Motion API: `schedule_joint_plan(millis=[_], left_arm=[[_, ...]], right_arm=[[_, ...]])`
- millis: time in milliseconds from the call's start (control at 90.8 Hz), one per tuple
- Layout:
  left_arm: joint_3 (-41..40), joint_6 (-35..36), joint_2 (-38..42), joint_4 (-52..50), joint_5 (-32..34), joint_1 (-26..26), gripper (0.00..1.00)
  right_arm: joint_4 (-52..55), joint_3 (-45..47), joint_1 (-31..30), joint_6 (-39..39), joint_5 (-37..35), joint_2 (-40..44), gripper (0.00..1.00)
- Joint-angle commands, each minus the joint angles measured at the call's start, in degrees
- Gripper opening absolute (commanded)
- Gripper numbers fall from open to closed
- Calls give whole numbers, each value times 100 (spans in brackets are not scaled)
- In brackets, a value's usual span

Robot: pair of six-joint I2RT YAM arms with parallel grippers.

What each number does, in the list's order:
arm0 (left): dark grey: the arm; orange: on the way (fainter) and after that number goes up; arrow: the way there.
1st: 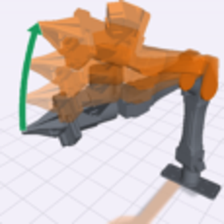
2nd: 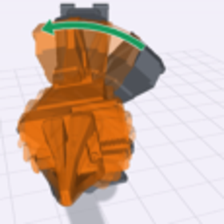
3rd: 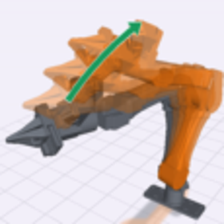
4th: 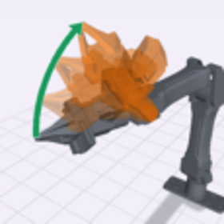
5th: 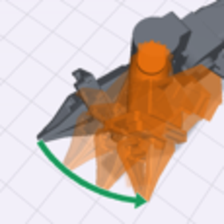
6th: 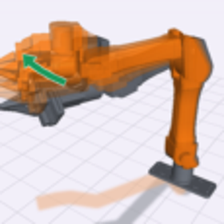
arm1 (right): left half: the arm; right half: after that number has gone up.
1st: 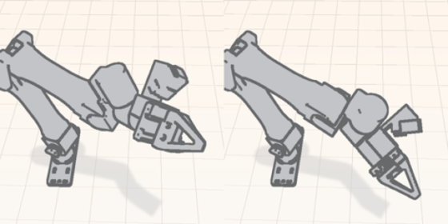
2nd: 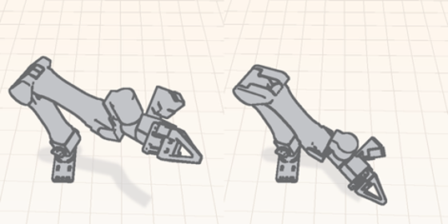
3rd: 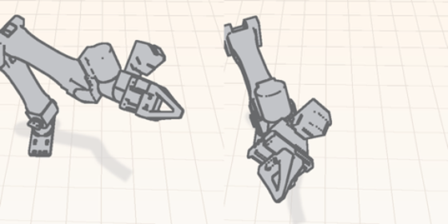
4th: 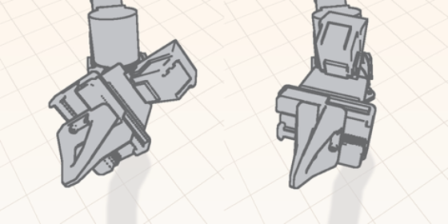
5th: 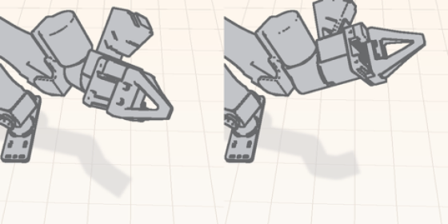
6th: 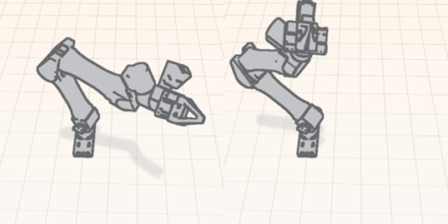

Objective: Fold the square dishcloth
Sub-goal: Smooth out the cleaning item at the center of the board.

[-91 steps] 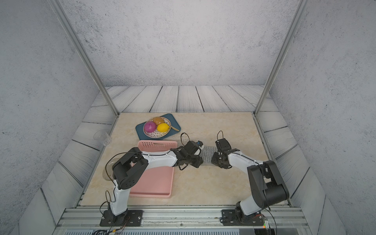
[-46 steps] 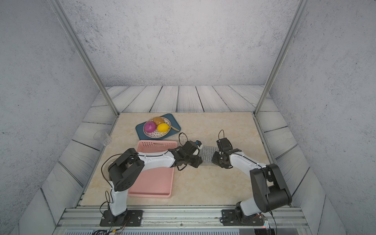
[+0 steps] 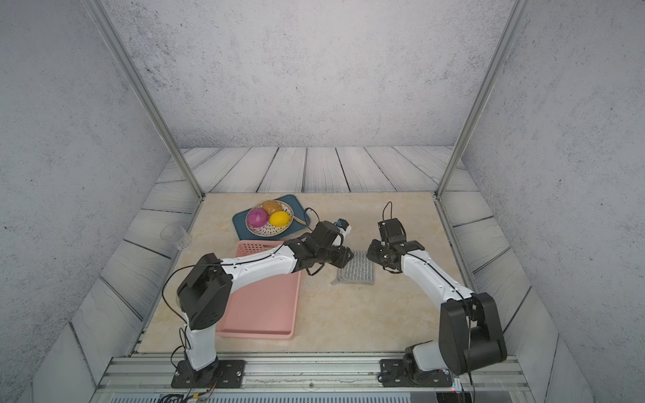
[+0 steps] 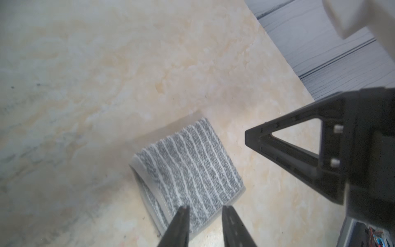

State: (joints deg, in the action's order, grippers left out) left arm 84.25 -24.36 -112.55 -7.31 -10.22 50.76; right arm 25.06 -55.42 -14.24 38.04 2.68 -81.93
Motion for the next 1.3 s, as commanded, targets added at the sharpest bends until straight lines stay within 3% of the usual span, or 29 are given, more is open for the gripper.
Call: schedule_joint_plan(millis=[0,639,1068,1288], left_arm=[[282,134,-424,-247,-217,-182,33],[391,99,-1240,-21,-534,-626,33],[387,-54,-1556,-106,-387,-708,29],[208,-103,-1294,-54,-377,-709,30]], right_arm=[[-66,-250,126,-128,130,-409,20],[-779,-686,299,77,554,-2124,18],[-897,-764,483,48,740,-2504,17],[-814,-872,516,-67,823,-2451,17]])
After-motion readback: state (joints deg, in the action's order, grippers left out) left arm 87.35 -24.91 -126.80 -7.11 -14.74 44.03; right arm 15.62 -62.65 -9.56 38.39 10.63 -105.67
